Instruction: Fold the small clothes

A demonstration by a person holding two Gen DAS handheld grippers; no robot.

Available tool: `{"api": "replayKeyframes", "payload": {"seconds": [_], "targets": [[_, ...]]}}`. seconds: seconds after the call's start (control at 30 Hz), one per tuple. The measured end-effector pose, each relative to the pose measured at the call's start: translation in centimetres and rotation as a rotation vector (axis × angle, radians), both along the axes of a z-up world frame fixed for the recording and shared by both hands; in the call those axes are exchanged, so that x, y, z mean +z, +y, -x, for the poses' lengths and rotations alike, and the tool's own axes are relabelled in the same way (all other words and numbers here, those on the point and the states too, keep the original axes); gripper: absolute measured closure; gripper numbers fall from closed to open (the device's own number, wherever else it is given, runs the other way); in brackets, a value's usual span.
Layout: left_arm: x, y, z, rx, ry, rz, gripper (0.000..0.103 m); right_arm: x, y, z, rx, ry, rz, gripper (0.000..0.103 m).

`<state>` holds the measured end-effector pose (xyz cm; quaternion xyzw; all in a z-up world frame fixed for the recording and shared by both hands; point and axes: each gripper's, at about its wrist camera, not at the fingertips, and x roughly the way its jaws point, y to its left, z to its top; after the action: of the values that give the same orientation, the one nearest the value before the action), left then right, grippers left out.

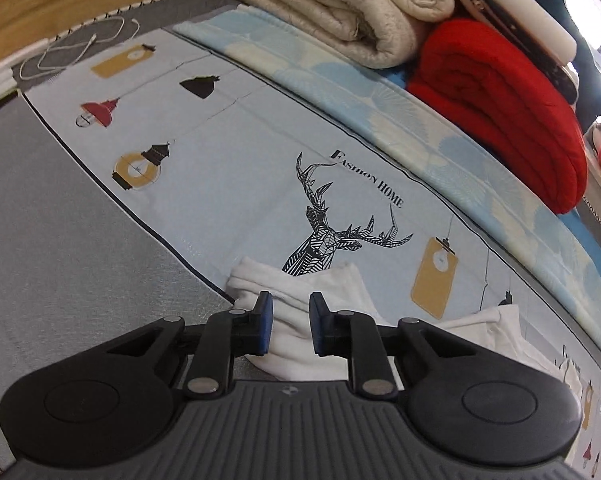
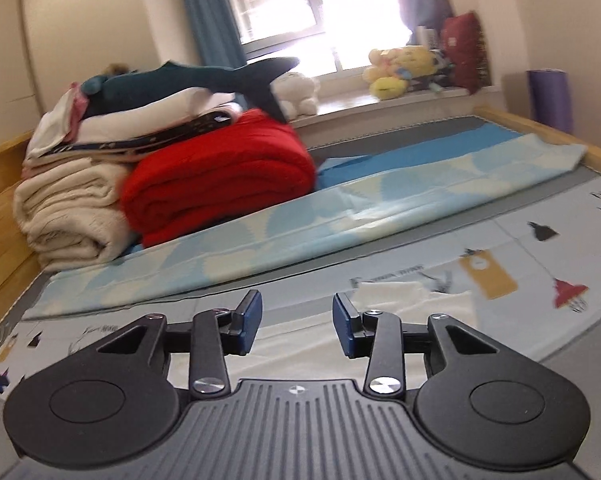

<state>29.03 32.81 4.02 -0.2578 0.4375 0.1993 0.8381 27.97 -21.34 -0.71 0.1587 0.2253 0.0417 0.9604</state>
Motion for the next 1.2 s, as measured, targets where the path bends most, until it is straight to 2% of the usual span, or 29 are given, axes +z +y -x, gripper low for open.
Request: {"api": "replayKeyframes", "payload": {"seconds": [0.1,0.23,0.43,0.53,0.6,0.77,0.87,0.93,0.97,1.0,1.1,1.2], "targets": [[-0.6,-0.2,-1.2,-0.018,-0.004,-0.006,0.081,0.3,0.5,-1.4,0.018,-0.012,0.003,0.070],[-1.5,-0.8,-3.7,-0.062,0.007,-0.066,0.080,0.3,1.1,-3.0,0.026,0.029,-0.034,0.075],[-3.7,-1.6,-7.7,-0.096,0.056,-0.120,0.058,0.7,2.7,-4.5,0.083,0.009,0.008,0.075],[-5.8,-2.3,-9.6,-0.147,0.103,-0.104,0.050,0.8,2.8,-5.0,0.103,0.004,0.008,0.075],[-7.3,-2.9,-10.6,-0.204,0.140,-0.093,0.038,0.7,2.7,-5.2,0.111,0.008,0.002,0.075],[-10.7,-4.6,-12.2,-0.308,0.225,-0.212,0.032,-0.2,2.6,-6.0,0.115,0.053,-0.002,0.075],[-11.6,-5.6,-12.3,-0.357,0.220,-0.265,0.027,-0.3,2.6,-6.2,0.120,0.062,-0.004,0.075],[-11.5,-5.9,-12.4,-0.377,0.205,-0.269,0.037,-0.3,2.6,-6.2,0.122,0.061,0.000,0.075],[-11.4,-5.9,-12.4,-0.388,0.188,-0.256,0.064,-0.4,2.7,-6.2,0.123,0.062,0.001,0.075],[-11.1,-5.9,-12.4,-0.396,0.173,-0.248,0.099,-0.4,2.7,-6.2,0.121,0.064,0.003,0.074],[-10.2,-5.2,-12.1,-0.381,0.148,-0.232,0.101,-0.4,2.6,-6.3,0.111,0.072,-0.001,0.074],[-8.2,-2.9,-11.5,-0.295,0.073,-0.185,0.101,-0.1,2.7,-6.3,0.111,0.063,-0.004,0.074]]}}
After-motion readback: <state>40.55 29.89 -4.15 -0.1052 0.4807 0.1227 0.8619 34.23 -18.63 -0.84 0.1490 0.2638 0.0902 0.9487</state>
